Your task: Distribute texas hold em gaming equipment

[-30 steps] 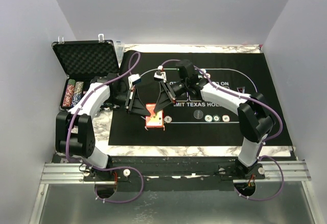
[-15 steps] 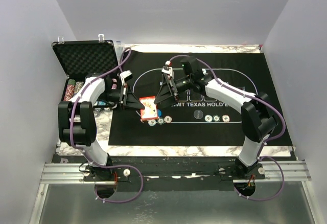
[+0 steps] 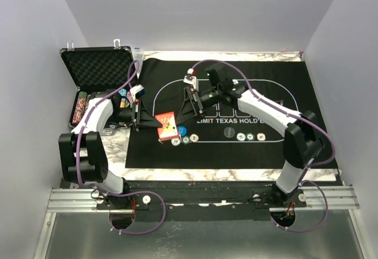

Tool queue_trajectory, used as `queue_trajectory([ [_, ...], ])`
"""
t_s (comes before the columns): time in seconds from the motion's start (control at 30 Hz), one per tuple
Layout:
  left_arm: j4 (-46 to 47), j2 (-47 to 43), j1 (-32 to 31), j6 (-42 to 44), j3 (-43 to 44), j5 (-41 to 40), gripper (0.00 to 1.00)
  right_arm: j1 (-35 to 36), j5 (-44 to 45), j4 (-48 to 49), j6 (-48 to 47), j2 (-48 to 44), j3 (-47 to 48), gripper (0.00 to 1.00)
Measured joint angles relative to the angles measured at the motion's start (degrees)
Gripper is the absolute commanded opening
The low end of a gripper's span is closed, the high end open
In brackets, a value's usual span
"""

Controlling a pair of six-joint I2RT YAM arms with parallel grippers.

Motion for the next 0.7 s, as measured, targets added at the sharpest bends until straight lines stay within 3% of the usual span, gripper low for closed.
queue_trajectory([
  [0.23,8.68,-6.27,1.40,-16.61,-2.78,0.04,0.00,-0.83,2.45,-5.22,-4.50,-7.72,0.24,1.00],
  [0.6,24.48,-12.39,3.76,-43.98,-8.74,-3.45,0.00,-3.65,4.79,-7.26,-5.07,-8.04,0.24,1.00],
  [0.7,34.16,-17.66,4.33,-55.15,-12.74,-6.56,0.00,-3.63,4.74,-7.21,-4.24,-8.04,0.24,1.00],
])
